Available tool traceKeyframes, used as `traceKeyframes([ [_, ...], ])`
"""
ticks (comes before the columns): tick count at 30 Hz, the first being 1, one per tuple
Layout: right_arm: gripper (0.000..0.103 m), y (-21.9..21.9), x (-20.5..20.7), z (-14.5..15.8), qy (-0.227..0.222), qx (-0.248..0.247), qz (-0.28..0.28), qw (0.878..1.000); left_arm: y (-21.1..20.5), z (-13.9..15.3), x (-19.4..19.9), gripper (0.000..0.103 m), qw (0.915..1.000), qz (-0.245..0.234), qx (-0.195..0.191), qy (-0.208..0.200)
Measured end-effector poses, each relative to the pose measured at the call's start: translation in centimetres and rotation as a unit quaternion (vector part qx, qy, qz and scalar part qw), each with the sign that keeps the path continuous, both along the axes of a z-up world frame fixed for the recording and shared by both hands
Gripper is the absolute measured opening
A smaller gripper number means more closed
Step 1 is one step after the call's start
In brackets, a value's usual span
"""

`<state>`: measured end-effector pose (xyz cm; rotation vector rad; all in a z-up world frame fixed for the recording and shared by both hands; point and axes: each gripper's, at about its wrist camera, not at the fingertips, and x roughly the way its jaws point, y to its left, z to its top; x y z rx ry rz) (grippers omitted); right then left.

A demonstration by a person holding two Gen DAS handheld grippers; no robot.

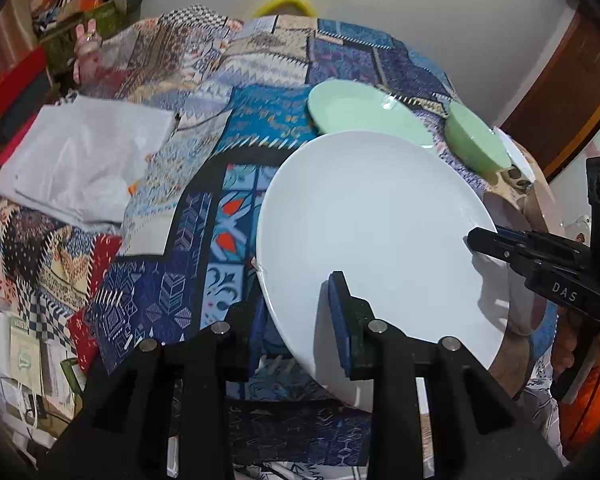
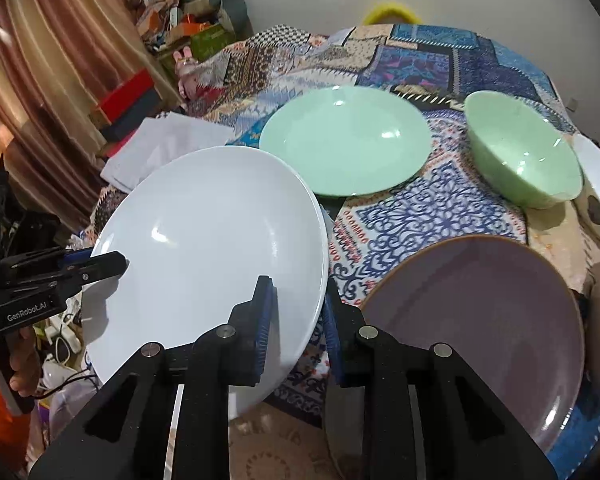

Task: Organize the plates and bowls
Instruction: 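Lift the white plate with both grippers and carry it toward the purple plate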

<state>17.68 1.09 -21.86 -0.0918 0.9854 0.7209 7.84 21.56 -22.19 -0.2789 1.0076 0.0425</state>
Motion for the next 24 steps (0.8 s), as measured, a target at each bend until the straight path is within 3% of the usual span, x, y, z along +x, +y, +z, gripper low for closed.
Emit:
traceKeyframes([
  [12,0.022,-5.0,-0.4,2.5,-0.023,0.022,-0.042,0.999,-4.2,3.0,1.0,0.030,0.9988,-0.034,0.011,-0.033],
  [24,0.022,-10.8,-1.3,3.3,-0.033,0.022,-0.093,0.995,-9.9,3.9,2.8,0.030,0.9959,-0.081,0.005,-0.040],
])
